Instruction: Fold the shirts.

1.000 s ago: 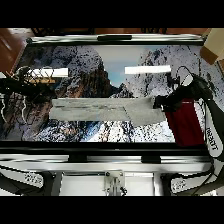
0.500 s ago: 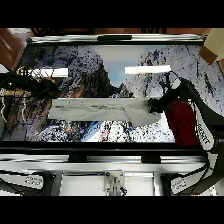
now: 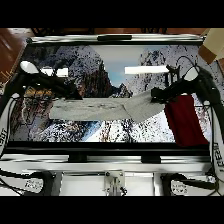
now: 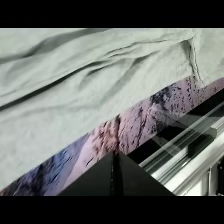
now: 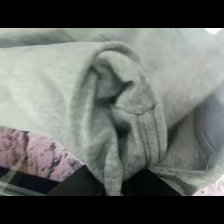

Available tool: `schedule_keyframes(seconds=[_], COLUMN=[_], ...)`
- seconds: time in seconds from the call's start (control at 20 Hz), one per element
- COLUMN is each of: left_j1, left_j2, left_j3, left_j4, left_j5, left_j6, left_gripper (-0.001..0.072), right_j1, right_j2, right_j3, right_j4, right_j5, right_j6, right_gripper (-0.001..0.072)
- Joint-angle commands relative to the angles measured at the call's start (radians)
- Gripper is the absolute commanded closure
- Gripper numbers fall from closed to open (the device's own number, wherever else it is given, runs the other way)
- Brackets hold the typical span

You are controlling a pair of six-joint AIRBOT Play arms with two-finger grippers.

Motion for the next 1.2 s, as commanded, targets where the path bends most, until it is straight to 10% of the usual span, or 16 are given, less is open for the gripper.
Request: schedule_keyframes(seconds=[0.0,0.65,1.15], left_j1=[-0.179,-0.583,-0.009], left_j2=[-0.005,-0.249,0.145], left_j3=[-0.055,-0.054,-0.055], left_j4=[-0.008,-0.436,-0.198], left_j5=[0.245,0.488,0.330], left_j6=[-0.022,-0.021,-0.008], left_gripper=[0.0673,0.0675,0.0676], right_j1=[0.000,0.000,0.421], right_j2=[0.161,0.455,0.176], right_j3=[0.001,0.001,0.001], right_j4=[0.032,0.169,0.208], right_j5=[0.093,0.164,-0.293], right_j6=[0.023,0.127,0.084], right_gripper=[0.0634,0.0634,0.0634])
